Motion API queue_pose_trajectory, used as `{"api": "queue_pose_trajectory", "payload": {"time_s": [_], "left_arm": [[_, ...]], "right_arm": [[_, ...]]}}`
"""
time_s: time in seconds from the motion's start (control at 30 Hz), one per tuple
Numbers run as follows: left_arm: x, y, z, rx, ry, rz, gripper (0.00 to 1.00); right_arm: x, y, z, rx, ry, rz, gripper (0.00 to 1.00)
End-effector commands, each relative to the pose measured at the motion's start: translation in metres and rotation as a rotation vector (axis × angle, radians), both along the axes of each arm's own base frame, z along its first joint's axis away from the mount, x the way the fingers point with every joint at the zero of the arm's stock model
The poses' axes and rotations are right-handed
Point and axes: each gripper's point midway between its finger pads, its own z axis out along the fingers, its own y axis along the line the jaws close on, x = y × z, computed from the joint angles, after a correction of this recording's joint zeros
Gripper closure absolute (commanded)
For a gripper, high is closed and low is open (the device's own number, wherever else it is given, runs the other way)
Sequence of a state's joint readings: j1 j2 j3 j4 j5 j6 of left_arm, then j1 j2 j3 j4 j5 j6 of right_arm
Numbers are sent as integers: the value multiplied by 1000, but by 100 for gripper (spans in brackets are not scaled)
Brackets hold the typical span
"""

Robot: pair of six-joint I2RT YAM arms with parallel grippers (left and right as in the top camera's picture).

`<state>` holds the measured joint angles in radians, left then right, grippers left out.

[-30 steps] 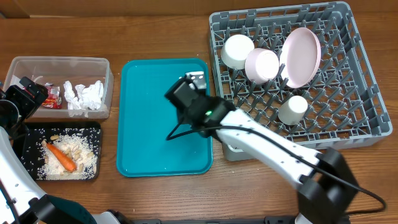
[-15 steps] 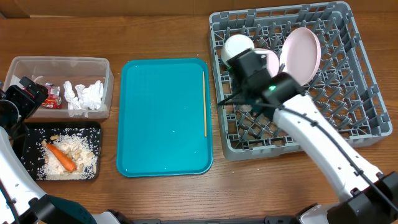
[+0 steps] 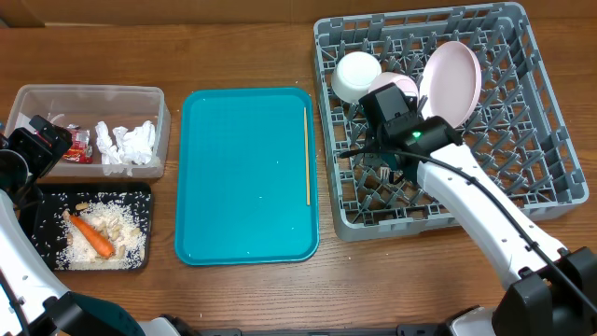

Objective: Sort waste into correct bins and load items into the dishwasher rack
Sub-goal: 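Carry the white fork to the rack and drop it in, then move the right gripper back to the wooden chopstick on the tray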

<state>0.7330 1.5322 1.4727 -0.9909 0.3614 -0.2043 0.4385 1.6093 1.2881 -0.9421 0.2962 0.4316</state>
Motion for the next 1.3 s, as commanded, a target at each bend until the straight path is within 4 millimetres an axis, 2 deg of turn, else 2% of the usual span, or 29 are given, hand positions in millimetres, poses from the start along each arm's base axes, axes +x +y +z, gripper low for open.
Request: {"api": "queue_pose_trajectory", "payload": {"time_s": [0.0,0.17,0.4,0.6,0.73,0.87,0.93,1.0,1.1,1.2,1.27], "left_arm": [[2,3,8,16,-14,7,0],[2,3,8,16,-14,7,0],[2,3,8,16,-14,7,0],[2,3,8,16,-14,7,0],[2,3,8,16,-14,7,0],[2,3,8,16,-14,8,0],[2,3,8,16,-14,8,0],[2,3,8,16,-14,7,0],[2,3,8,16,-14,7,0],[2,3,8,16,-14,7,0],[2,3,8,16,-14,8,0]], "right_arm": [[-3,0,-6,3,6,23,96],[-10,13,-16,41,47,123,96],[-17,11,-27,25,77,149,96],[-16,11,-28,21,75,161,96],[-14,12,-27,21,67,170,90],[-14,12,-27,21,67,170,89],[-14,12,-27,21,67,170,81],[-14,12,-27,21,67,170,59],[-15,12,-27,20,69,170,53],[-14,12,-27,20,67,171,53],[-10,14,-17,26,49,174,54]]}}
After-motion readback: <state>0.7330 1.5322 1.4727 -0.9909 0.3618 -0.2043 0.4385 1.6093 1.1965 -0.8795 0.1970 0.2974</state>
